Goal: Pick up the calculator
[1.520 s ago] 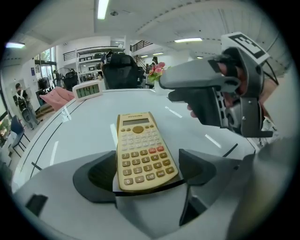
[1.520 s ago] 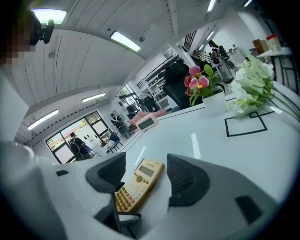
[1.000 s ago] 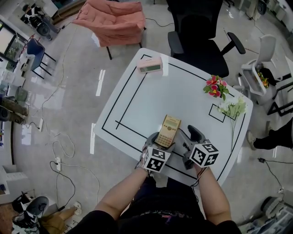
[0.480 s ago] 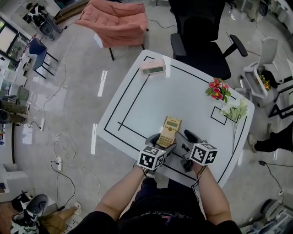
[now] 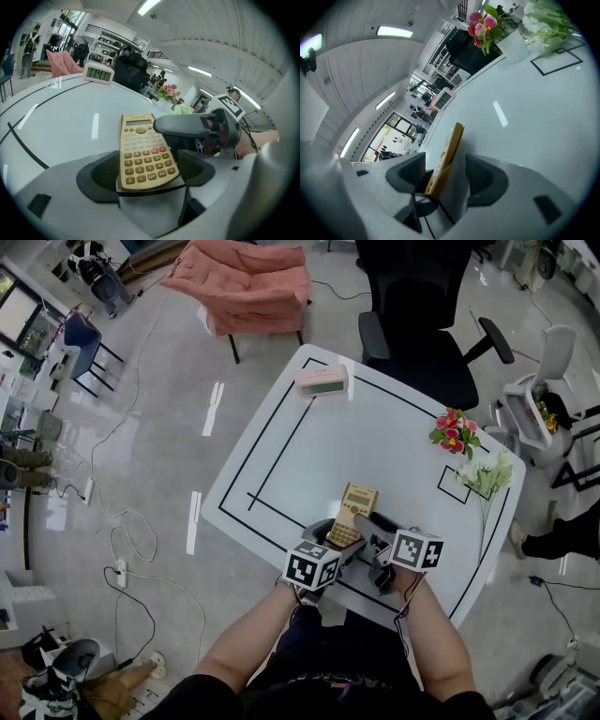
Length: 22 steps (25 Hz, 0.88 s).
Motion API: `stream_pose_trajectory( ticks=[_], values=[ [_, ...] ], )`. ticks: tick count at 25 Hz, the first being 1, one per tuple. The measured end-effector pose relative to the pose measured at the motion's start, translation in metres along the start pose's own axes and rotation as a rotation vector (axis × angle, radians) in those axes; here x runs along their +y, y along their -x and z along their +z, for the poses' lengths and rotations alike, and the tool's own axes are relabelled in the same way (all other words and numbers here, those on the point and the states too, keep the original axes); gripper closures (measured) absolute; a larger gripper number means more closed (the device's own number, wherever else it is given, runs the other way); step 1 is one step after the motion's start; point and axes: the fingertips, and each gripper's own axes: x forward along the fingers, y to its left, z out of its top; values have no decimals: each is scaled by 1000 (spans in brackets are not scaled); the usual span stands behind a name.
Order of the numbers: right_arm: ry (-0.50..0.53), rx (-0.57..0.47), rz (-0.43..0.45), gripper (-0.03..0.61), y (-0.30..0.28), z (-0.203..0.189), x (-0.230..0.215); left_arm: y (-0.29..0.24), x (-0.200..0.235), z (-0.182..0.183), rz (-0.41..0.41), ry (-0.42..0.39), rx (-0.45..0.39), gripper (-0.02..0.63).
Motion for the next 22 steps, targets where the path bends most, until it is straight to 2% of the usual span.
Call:
stream_pose_trajectory(
  ticks=[7, 10, 13, 15, 22],
  values=[
    [-108, 123, 78, 314, -20, -12, 12, 1, 0, 0, -12, 10, 0, 229],
    [-84, 164, 68, 319, -26, -16, 15, 1, 0, 0, -11, 5, 0, 227],
    [-55, 205, 15, 374, -32, -20, 11, 0, 0, 0, -5, -11, 1, 227],
    [-48, 216, -19, 436, -33, -20, 7, 0, 0, 0, -2, -22, 1, 225],
    [-36, 189, 9, 451, -31, -20, 13, 4, -1, -2, 4, -36, 4, 224]
  ],
)
